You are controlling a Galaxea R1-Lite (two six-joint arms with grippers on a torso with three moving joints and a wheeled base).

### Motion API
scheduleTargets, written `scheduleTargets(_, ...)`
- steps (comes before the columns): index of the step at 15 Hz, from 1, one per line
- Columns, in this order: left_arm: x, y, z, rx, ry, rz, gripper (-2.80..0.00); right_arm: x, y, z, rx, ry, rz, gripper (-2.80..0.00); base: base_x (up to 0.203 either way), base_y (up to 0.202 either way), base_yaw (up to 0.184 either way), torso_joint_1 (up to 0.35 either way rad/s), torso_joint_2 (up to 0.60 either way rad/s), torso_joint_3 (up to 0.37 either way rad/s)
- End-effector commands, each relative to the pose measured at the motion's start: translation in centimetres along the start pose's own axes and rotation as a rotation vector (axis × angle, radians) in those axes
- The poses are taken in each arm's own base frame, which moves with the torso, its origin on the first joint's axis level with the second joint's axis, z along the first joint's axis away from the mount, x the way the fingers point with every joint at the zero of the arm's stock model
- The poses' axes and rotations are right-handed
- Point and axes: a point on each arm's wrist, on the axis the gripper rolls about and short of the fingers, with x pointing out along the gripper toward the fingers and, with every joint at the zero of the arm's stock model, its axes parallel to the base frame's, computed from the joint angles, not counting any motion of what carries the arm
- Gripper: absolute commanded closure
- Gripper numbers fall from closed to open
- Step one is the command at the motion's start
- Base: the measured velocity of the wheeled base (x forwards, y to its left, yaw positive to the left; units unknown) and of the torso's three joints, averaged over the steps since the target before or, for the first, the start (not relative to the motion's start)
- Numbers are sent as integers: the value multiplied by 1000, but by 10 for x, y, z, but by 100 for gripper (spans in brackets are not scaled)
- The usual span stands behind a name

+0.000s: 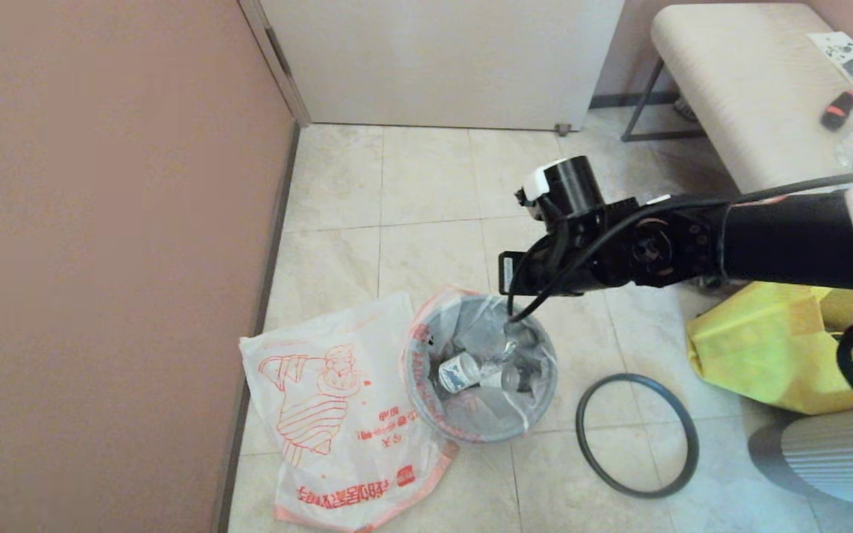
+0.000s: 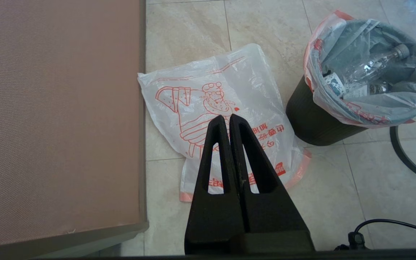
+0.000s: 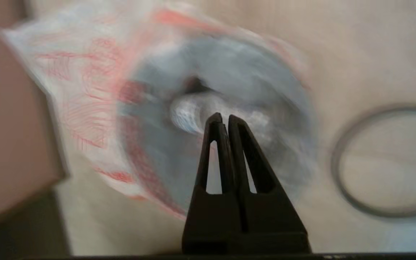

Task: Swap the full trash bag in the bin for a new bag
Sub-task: Place the trash bag on the floor

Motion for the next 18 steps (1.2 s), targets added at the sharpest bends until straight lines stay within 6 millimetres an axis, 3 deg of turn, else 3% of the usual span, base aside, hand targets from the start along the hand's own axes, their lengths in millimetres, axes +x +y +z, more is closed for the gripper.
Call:
scheduleTargets(1, 0, 0, 0, -1, 0, 0, 0, 28, 19, -13, -21, 18, 25, 0, 0, 0, 0, 0, 0, 0)
scheduleTargets(3, 0, 0, 0, -1, 0, 0, 0, 43, 42, -25, -71, -15, 106, 0, 0, 0, 0, 0, 0, 0)
scheduleTargets(7, 0, 0, 0, -1, 0, 0, 0, 76, 55, -49, -155, -41, 168, 0, 0, 0, 0, 0, 0, 0)
scheduleTargets(9, 0, 0, 0, 0, 0, 0, 0, 82, 41, -54, -164, -23, -19, 0, 0, 0, 0, 0, 0, 0)
scheduleTargets(11, 0, 0, 0, -1, 0, 0, 0, 84, 15, -55, -164, -1, -220, 0, 0, 0, 0, 0, 0, 0)
scheduleTargets(13, 0, 0, 0, 1, 0, 0, 0, 69, -7, -48, -153, 6, -302, 0, 0, 0, 0, 0, 0, 0)
scheduleTargets(15, 0, 0, 0, -1, 0, 0, 0, 61, -30, -53, -156, 55, -371, 0, 0, 0, 0, 0, 0, 0)
scheduleTargets(16, 0, 0, 0, 0, 0, 0, 0, 60, -44, -53, -149, 74, -405, -280, 0, 0, 0, 0, 0, 0)
scheduleTargets(18, 0, 0, 0, -1, 0, 0, 0, 66, -59, -51, -152, 90, -430, -280, 0, 0, 0, 0, 0, 0)
